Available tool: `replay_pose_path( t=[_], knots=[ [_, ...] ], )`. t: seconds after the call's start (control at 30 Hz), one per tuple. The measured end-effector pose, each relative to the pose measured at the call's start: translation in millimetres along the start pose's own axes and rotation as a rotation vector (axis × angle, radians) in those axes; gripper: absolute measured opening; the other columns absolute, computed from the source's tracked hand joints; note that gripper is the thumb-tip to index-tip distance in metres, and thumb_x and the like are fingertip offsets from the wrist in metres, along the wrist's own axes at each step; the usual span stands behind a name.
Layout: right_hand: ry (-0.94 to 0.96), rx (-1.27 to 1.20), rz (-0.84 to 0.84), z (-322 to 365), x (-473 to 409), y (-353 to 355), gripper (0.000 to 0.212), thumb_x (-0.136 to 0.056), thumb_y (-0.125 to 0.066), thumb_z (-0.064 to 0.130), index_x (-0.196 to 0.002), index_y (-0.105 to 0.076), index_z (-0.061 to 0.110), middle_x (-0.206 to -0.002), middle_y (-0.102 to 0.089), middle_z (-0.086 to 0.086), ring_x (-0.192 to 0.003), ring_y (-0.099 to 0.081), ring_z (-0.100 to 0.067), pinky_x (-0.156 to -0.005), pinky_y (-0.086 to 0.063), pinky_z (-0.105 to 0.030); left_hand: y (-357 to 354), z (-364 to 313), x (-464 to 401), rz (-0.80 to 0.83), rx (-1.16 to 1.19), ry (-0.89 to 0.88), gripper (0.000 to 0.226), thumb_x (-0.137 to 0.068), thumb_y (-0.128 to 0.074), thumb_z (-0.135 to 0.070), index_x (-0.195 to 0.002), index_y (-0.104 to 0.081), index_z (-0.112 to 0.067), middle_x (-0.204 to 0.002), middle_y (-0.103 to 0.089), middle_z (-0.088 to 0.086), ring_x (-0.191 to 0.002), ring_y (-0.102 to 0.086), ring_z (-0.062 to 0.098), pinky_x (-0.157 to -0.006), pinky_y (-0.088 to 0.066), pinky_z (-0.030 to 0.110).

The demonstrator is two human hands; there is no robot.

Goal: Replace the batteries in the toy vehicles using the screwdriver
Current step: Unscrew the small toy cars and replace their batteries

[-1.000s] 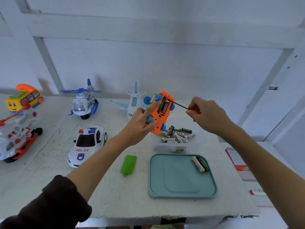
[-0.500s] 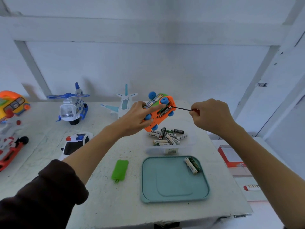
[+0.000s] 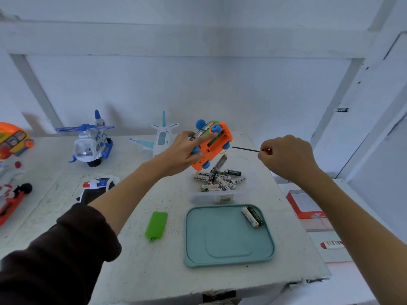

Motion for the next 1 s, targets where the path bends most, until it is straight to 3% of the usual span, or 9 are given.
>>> replay_pose_path(
  t=[0.1, 0.27, 0.5, 0.7, 0.9, 1.0],
  knots=[
    [-0.005, -0.044, -0.051, 7.4, -0.3, 0.6, 0.025, -0.085, -0.045, 0.024, -0.076, -0.065, 0.012, -0.063, -0.06, -0.005, -0.058, -0.05, -0.022, -0.055, -0.035, -0.024, -0.8, -2.3, -2.3, -0.01, 0.061, 0.013, 0.053, -0.089, -0.031, -0.04, -0.137, -0.013, -0.056, -0.126, -0.033, 0.012, -0.119, -0.031, 0.026, -0.099, -0.032, 0.037],
    [0.013, -0.166, -0.033, 30.7, 4.5, -3.1, 0.023, -0.09, -0.045, 0.025, -0.089, -0.066, 0.015, -0.076, -0.064, -0.005, -0.071, -0.053, -0.024, -0.061, -0.036, -0.027, -2.3, -12.1, -5.0, -0.063, 0.201, 0.032, 0.05, -0.089, -0.03, -0.038, -0.131, -0.014, -0.06, -0.122, -0.036, 0.012, -0.116, -0.034, 0.027, -0.099, -0.033, 0.036],
    [0.004, -0.181, -0.014, 42.4, 3.0, -8.7, 0.024, -0.093, -0.042, 0.025, -0.096, -0.063, 0.016, -0.081, -0.063, -0.005, -0.072, -0.048, -0.022, -0.06, -0.031, -0.026, -7.1, -14.4, -6.3, -0.119, 0.255, 0.046, 0.051, -0.09, -0.03, -0.041, -0.135, -0.015, -0.057, -0.12, -0.035, 0.011, -0.112, -0.04, 0.027, -0.1, -0.038, 0.038],
    [0.041, -0.169, -0.081, 56.0, 10.7, -24.6, 0.024, -0.097, -0.035, 0.025, -0.101, -0.053, 0.01, -0.084, -0.061, -0.006, -0.067, -0.049, -0.025, -0.057, -0.033, -0.03, -17.5, -20.5, -10.9, -0.287, 0.347, 0.112, 0.058, -0.088, -0.029, -0.038, -0.145, -0.018, -0.043, -0.108, -0.04, 0.012, -0.1, -0.039, 0.025, -0.086, -0.037, 0.03],
    [0.033, -0.289, -0.096, 63.3, 14.4, -34.0, 0.02, -0.098, -0.036, 0.022, -0.097, -0.049, 0.007, -0.071, -0.047, -0.003, -0.06, -0.043, -0.026, -0.046, -0.021, -0.029, -20.0, -19.7, -18.4, -0.318, 0.475, 0.158, 0.057, -0.086, -0.033, -0.045, -0.139, -0.017, -0.055, -0.126, -0.043, 0.016, -0.101, -0.048, 0.034, -0.083, -0.049, 0.044],
    [0.02, -0.315, -0.099, 59.2, 15.9, -32.3, 0.019, -0.096, -0.039, 0.022, -0.094, -0.051, 0.008, -0.07, -0.055, -0.006, -0.061, -0.046, -0.026, -0.048, -0.027, -0.03, -18.2, -17.2, -16.3, -0.288, 0.486, 0.138, 0.058, -0.086, -0.034, -0.045, -0.142, -0.02, -0.049, -0.123, -0.041, 0.018, -0.104, -0.046, 0.034, -0.089, -0.049, 0.045]
  ],
)
Point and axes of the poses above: each hand's wrist, its own x-axis away from the middle knuckle, its own y-axis out of the back of the hand, z = x × y, the point moved 1 cm from there along -x, towards the middle knuckle
